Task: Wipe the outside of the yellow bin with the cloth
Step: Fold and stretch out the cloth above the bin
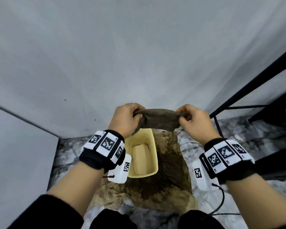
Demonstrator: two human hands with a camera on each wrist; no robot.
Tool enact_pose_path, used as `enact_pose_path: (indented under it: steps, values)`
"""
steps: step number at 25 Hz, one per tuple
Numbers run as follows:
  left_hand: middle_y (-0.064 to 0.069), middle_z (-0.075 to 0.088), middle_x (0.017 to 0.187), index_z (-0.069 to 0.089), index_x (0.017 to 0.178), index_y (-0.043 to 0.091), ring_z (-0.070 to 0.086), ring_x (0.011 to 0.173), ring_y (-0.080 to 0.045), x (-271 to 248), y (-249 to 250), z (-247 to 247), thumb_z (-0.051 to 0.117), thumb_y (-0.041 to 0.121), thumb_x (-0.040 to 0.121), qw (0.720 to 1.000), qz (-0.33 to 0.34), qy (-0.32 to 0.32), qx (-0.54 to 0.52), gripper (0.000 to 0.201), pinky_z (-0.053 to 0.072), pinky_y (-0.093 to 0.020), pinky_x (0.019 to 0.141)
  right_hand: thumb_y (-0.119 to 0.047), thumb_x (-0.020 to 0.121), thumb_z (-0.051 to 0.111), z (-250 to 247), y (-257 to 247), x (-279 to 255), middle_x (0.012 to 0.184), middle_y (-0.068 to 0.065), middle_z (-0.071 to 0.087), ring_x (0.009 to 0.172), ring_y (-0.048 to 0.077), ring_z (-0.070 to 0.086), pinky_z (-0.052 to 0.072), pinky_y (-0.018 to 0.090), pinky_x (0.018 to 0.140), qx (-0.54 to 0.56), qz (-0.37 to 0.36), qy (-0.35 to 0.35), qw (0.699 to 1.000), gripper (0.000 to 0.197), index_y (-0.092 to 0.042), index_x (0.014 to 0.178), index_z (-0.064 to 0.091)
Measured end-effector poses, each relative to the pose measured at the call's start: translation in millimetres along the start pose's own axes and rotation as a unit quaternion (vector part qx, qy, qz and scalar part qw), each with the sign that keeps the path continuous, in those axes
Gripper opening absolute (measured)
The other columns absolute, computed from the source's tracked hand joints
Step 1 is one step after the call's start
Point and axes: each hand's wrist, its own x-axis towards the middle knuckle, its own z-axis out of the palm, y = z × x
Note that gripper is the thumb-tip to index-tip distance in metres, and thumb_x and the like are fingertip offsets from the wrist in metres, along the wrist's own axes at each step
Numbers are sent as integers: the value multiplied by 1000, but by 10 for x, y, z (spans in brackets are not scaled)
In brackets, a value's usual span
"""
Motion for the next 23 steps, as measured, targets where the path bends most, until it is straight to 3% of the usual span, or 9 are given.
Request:
enact_pose_path:
  steps: [2, 5, 8, 11, 13, 16, 20, 23]
  values:
    - [1, 68, 94, 68, 92, 17, 58, 86, -10, -106, 457, -374, 55, 5, 81, 1000, 22, -2, 11, 21, 41, -11, 74, -11, 80, 59, -402, -403, -144, 77, -4, 59, 70, 11, 53, 38, 3, 54, -13, -2, -10, 1000, 16, -17, 94, 62]
    - [4, 66, 90, 68, 92, 18, 54, 82, -7, -233, 1097, -895, 55, 6, 81, 999, 42, -8, 34, 20, 36, 2, 65, -13, 83, 60, -951, -936, -334, 80, -3, 59, 78, 12, 53, 35, 12, 58, -24, -15, -9, 1000, 12, -14, 94, 64]
    - [0, 68, 96, 67, 93, 18, 55, 83, -8, -292, 1568, -1232, 54, 8, 82, 997, 51, -22, 53, 20, 36, -5, 65, -12, 85, 57, -1374, -1277, -475, 80, -2, 59, 74, 10, 52, 34, 4, 56, -37, -23, -7, 999, 12, -13, 95, 65]
    - [-2, 69, 99, 67, 94, 18, 55, 86, -9, -344, 1927, -1471, 55, 8, 82, 996, 65, -28, 54, 20, 35, -12, 73, -13, 86, 55, -1753, -1579, -591, 79, 0, 61, 75, 15, 56, 35, 8, 57, -58, -27, -14, 998, 11, -14, 93, 64]
    - [-2, 70, 98, 68, 93, 18, 57, 87, -11, -369, 2063, -1572, 56, 8, 81, 996, 72, -32, 48, 19, 35, -13, 72, -13, 87, 54, -1930, -1724, -624, 80, 2, 62, 77, 16, 55, 35, 14, 59, -73, -24, -6, 997, 12, -14, 93, 64]
    - [-2, 70, 97, 68, 92, 18, 55, 85, -10, -401, 2145, -1673, 56, 7, 81, 994, 88, -40, 42, 19, 36, -14, 70, -12, 87, 53, -2038, -1866, -674, 80, 1, 60, 76, 15, 53, 33, 8, 56, -78, -18, 8, 997, 13, -13, 95, 64]
    - [-1, 70, 96, 68, 91, 18, 55, 84, -10, -382, 2182, -1762, 56, 7, 81, 991, 118, -53, 43, 19, 35, -7, 65, -11, 87, 53, -2046, -1966, -775, 82, 2, 60, 76, 16, 55, 38, 18, 65, -70, -2, 30, 997, 14, -13, 96, 63]
    - [0, 69, 95, 68, 91, 18, 55, 84, -10, -356, 2283, -1743, 56, 7, 81, 986, 143, -69, 48, 19, 35, -4, 65, -10, 87, 53, -2111, -1931, -851, 79, 2, 60, 74, 16, 55, 37, 14, 57, -65, 12, 49, 997, 15, -13, 97, 63]
